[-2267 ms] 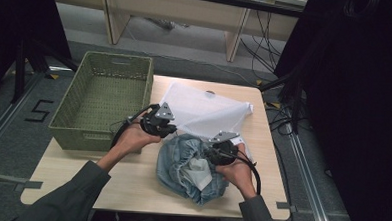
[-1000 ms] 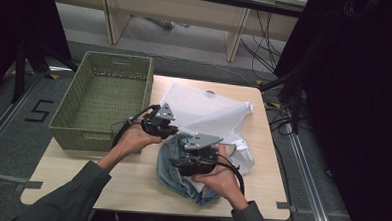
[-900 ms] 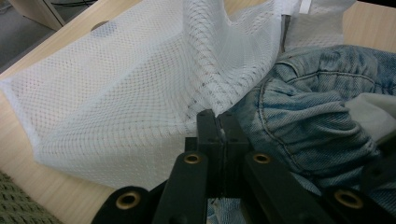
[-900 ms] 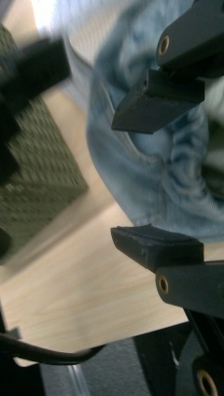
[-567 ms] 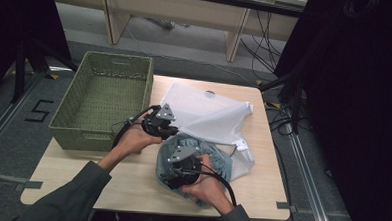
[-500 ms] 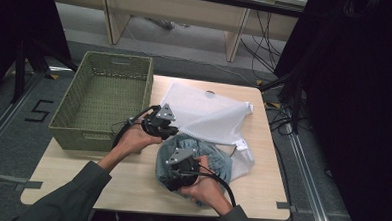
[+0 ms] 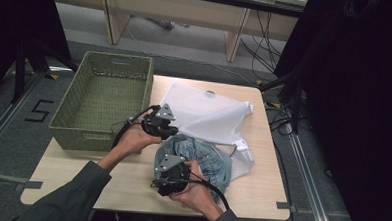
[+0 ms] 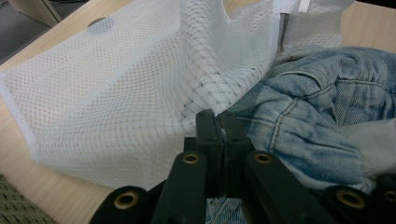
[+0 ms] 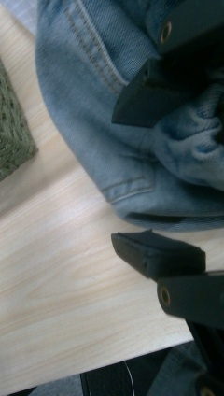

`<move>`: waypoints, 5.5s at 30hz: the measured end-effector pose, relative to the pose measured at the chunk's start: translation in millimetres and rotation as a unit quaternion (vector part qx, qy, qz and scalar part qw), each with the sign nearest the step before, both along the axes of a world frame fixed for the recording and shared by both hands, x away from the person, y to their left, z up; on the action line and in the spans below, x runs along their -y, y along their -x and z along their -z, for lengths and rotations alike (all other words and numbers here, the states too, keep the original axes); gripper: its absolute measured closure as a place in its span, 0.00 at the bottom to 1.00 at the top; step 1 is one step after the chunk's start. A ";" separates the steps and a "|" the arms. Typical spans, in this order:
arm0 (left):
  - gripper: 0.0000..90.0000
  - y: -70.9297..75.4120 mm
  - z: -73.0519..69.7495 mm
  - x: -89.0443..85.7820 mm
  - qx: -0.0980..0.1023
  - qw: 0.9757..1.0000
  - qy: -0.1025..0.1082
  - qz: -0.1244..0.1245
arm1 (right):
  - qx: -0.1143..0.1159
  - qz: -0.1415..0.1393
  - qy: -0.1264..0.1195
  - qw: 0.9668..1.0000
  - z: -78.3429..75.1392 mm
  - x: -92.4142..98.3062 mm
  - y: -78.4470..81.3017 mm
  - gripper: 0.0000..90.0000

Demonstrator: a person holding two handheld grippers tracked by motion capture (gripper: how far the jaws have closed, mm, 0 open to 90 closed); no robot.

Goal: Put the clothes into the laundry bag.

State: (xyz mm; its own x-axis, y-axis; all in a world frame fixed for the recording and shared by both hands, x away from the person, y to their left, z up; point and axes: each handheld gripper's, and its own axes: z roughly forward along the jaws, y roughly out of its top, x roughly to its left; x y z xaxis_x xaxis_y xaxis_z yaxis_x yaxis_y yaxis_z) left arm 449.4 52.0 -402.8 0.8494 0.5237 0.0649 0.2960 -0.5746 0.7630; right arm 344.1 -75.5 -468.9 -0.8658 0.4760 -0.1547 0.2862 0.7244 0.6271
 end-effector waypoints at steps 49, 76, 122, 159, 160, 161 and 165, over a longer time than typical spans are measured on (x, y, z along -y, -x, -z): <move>0.88 -1.7 12.4 3.5 -0.009 1.000 -0.009 -0.013 | 0.003 0.137 -0.089 0.987 -51.4 93.4 -44.6 0.97; 0.99 -51.4 51.0 44.3 -0.015 0.998 -0.017 -0.064 | -0.002 0.141 -0.085 0.986 -44.3 96.1 -39.7 0.97; 0.43 70.4 96.8 57.4 -0.103 0.991 0.050 -0.072 | 0.004 0.211 -0.095 0.973 -43.7 112.2 -81.4 0.97; 0.98 88.1 108.9 26.5 -0.069 0.996 0.016 -0.052 | 0.003 0.167 -0.053 0.984 -45.0 99.4 -66.3 0.97; 0.98 89.8 107.7 23.5 -0.073 0.996 0.014 -0.047 | 0.010 0.159 -0.049 0.986 -45.7 98.1 -65.3 0.97; 0.98 92.2 106.0 19.7 -0.072 0.996 0.008 -0.046 | 0.014 0.154 -0.045 0.987 -47.0 96.3 -63.5 0.97; 0.98 95.3 103.3 3.3 -0.082 0.995 0.011 -0.053 | 0.004 0.146 -0.045 0.988 -48.3 89.2 -58.6 0.96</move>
State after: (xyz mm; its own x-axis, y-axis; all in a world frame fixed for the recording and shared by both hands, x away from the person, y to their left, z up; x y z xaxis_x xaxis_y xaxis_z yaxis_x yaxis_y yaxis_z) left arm 354.2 48.7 -506.1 0.7881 0.6101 -0.0812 0.4745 -0.5182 0.7116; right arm 402.7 -164.7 -420.6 -0.6879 0.7180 -0.1061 0.4705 0.5525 0.6881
